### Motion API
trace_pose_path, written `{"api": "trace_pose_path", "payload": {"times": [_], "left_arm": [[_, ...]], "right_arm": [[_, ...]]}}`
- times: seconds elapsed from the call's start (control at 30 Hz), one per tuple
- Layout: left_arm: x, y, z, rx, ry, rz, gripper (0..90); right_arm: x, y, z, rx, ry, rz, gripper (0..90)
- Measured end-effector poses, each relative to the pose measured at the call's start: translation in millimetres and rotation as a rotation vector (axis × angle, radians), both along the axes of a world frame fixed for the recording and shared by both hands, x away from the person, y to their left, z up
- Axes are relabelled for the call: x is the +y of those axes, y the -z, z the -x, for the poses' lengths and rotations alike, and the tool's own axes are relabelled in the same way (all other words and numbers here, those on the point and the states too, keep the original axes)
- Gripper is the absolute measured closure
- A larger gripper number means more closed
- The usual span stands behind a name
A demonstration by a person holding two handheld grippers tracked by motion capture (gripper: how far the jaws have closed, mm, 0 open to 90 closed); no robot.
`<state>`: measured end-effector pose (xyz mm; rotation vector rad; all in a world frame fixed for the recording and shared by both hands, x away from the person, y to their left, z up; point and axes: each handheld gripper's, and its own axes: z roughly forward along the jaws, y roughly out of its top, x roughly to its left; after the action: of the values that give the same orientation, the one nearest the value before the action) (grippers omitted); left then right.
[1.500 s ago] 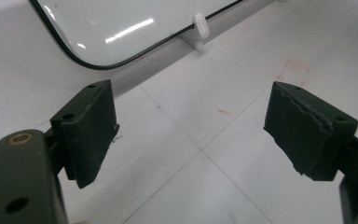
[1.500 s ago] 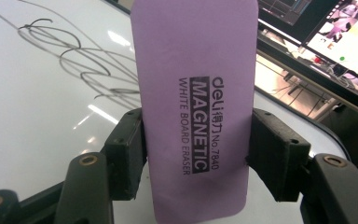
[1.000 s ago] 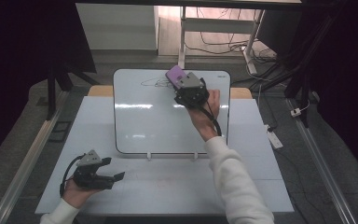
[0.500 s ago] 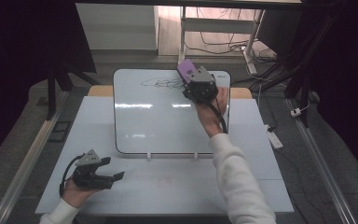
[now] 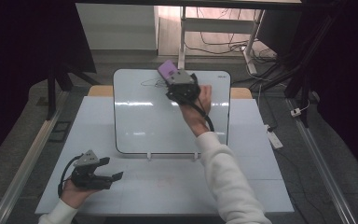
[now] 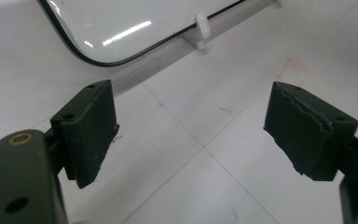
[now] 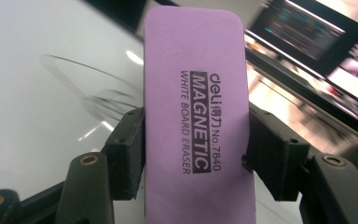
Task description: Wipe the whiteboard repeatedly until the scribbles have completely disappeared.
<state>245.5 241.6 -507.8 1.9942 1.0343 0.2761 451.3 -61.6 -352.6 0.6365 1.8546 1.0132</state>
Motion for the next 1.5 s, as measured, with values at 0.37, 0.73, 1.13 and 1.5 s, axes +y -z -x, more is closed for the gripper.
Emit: {"api": "trace_pose_path", "payload": {"times": [0.37,0.73,1.13,1.5], "left_arm": [[-1.3,-0.4,-1.5,0.004,0.007,0.0,17.6],[-0.2,0.2,-1.7,0.002,0.004,0.004,17.7],[-2.2,-0.4,-1.7,0.001,0.008,-0.001,17.7],[-1.6,-0.5,-2.3,0.0,0.01,0.002,17.7]], "right_arm": [[-36.6,-2.9,-9.0,-0.011,0.057,-0.094,39.8],[67.5,18.9,5.4,-0.03,-0.165,-0.013,39.7],[-11.1,-2.3,-9.3,-0.009,0.006,-0.135,39.8],[37.6,2.7,-8.4,-0.026,-0.094,-0.099,39.8]]}}
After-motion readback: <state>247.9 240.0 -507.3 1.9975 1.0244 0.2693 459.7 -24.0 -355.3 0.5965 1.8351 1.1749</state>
